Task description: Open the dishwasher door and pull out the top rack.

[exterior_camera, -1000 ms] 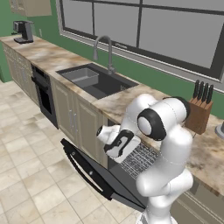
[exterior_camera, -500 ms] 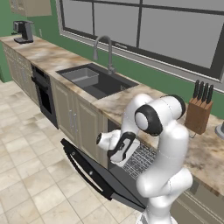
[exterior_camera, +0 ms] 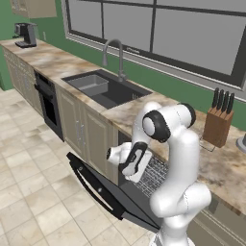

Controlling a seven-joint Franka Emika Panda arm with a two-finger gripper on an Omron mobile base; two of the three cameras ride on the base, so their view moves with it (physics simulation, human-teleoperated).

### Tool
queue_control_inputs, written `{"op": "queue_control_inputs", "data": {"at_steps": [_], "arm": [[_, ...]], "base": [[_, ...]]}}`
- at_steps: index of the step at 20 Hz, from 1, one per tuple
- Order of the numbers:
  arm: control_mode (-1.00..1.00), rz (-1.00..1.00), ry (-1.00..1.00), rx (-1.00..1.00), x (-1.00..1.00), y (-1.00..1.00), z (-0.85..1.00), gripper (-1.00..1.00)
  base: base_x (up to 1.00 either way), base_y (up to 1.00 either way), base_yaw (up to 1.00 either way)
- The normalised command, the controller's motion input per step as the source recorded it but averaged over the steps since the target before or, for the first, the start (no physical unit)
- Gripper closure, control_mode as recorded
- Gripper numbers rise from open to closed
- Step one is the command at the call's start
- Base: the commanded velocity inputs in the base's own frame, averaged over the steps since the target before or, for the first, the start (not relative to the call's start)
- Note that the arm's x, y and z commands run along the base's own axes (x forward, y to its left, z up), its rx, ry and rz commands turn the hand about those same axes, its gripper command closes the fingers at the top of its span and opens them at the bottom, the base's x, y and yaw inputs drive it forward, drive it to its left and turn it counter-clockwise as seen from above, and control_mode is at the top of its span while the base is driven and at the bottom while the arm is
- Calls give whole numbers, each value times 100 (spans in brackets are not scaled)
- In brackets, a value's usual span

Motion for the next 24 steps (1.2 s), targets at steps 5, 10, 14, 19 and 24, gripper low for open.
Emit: {"op": "queue_control_inputs", "data": {"at_steps": [5,10,14,19,24], "arm": [[-100,10,22,-13,2,1,-22,-100],[-100,7,25,-1,27,-4,-1,-100],[-100,5,29,0,41,-3,0,-100],[-100,9,32,-3,36,-5,-21,-100],[-100,8,31,-5,27,0,-45,-100]], "base": [[0,0,0],[0,0,0],[0,0,0],[0,0,0],[0,0,0]]}}
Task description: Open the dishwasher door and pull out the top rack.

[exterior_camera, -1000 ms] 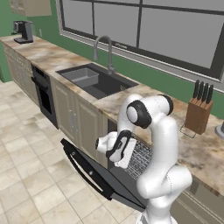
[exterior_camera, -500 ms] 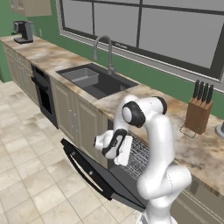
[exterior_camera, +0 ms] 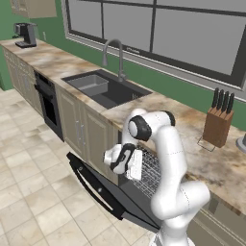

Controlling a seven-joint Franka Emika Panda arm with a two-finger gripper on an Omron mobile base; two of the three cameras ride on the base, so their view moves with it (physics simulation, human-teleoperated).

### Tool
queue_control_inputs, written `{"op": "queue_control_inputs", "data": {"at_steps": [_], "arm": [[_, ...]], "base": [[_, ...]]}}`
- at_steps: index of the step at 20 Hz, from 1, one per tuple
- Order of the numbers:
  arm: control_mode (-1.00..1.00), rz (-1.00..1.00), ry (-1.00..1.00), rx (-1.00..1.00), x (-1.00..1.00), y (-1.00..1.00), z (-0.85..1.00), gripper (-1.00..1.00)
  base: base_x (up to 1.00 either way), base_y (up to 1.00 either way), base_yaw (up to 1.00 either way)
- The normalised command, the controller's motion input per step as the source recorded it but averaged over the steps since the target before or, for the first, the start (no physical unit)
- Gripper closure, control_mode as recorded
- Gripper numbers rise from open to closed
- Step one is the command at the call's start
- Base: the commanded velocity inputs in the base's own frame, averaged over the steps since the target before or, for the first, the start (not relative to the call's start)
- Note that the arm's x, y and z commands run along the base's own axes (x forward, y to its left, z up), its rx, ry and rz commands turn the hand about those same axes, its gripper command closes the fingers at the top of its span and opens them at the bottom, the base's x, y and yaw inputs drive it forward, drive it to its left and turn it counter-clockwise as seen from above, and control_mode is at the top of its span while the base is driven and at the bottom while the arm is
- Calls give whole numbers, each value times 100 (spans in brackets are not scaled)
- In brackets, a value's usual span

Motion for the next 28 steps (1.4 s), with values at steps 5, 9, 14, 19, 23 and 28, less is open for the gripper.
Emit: {"op": "queue_control_inputs", "data": {"at_steps": [5,9,14,19,23,28], "arm": [[-100,7,22,-1,23,0,-40,-100],[-100,3,8,0,29,0,-3,-100],[-100,2,6,0,43,0,-21,-100],[-100,4,9,0,58,-7,-49,-100],[-100,4,1,0,49,-15,-27,-100],[-100,4,0,0,39,-3,-34,-100]], "base": [[0,0,0],[0,0,0],[0,0,0],[0,0,0],[0,0,0],[0,0,0]]}}
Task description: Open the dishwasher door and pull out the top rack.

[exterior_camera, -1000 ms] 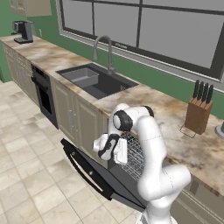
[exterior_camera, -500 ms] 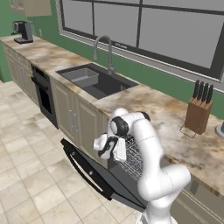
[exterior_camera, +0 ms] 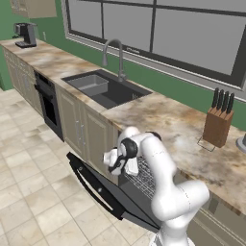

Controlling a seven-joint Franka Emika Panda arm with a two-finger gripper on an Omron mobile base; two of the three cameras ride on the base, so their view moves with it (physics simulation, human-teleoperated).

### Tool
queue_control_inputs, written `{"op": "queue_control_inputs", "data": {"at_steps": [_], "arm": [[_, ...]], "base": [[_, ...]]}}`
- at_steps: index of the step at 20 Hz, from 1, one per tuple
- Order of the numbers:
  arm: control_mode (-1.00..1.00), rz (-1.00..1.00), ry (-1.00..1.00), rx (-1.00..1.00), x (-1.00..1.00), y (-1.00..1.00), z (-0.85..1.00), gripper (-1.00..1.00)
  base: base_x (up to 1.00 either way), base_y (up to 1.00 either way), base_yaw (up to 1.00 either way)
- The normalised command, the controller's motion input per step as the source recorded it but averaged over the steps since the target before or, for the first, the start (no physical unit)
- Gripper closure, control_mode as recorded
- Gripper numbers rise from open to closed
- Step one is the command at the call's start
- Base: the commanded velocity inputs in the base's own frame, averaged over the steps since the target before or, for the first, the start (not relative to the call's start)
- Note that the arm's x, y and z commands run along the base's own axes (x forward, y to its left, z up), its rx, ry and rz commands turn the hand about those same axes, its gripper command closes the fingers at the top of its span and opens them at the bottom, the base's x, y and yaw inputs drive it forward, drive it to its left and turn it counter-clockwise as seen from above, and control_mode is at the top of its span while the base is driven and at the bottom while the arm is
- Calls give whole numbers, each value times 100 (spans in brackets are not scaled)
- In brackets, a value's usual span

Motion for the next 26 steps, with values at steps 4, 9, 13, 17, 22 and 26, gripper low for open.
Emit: {"op": "queue_control_inputs", "data": {"at_steps": [4,9,13,17,22,26], "arm": [[-100,1,-10,0,2,0,-46,-100],[-100,0,-14,0,25,-3,-57,-100],[-100,0,-13,4,45,-8,-40,-100],[-100,0,-19,3,32,-1,-28,-100],[-100,0,-21,8,23,-1,-17,-100],[-100,0,-23,7,15,-19,-18,-100]], "base": [[0,0,0],[0,0,0],[0,0,0],[0,0,0],[0,0,0],[0,0,0]]}}
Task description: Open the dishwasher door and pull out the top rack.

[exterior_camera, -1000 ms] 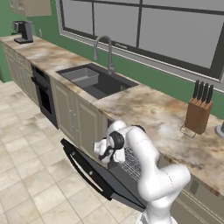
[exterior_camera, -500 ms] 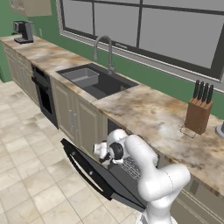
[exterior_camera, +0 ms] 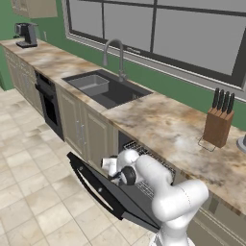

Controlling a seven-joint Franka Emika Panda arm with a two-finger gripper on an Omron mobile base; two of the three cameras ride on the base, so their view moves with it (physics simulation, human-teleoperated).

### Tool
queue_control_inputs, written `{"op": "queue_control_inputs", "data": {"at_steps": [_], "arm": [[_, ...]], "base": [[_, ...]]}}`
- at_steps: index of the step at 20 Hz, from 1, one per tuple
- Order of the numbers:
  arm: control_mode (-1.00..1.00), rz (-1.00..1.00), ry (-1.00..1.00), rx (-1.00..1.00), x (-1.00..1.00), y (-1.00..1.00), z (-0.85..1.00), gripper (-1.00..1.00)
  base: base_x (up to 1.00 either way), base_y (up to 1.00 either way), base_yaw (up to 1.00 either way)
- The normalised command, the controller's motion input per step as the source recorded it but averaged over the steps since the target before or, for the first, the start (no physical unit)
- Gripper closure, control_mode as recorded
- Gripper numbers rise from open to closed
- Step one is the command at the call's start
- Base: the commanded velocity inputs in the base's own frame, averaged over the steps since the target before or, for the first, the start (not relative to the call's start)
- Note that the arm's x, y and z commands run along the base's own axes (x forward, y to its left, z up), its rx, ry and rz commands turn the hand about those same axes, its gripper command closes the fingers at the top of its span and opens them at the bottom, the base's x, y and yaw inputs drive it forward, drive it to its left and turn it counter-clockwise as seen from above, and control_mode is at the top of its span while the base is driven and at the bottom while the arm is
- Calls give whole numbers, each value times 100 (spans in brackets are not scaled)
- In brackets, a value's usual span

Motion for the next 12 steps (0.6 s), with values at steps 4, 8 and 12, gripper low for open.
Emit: {"op": "queue_control_inputs", "data": {"at_steps": [4,8,12], "arm": [[-100,0,-34,4,-3,-1,0,-100],[-100,0,-38,2,-8,-4,0,-100],[-100,0,-37,2,-5,-19,1,-100]], "base": [[0,0,0],[0,0,0],[0,0,0]]}}
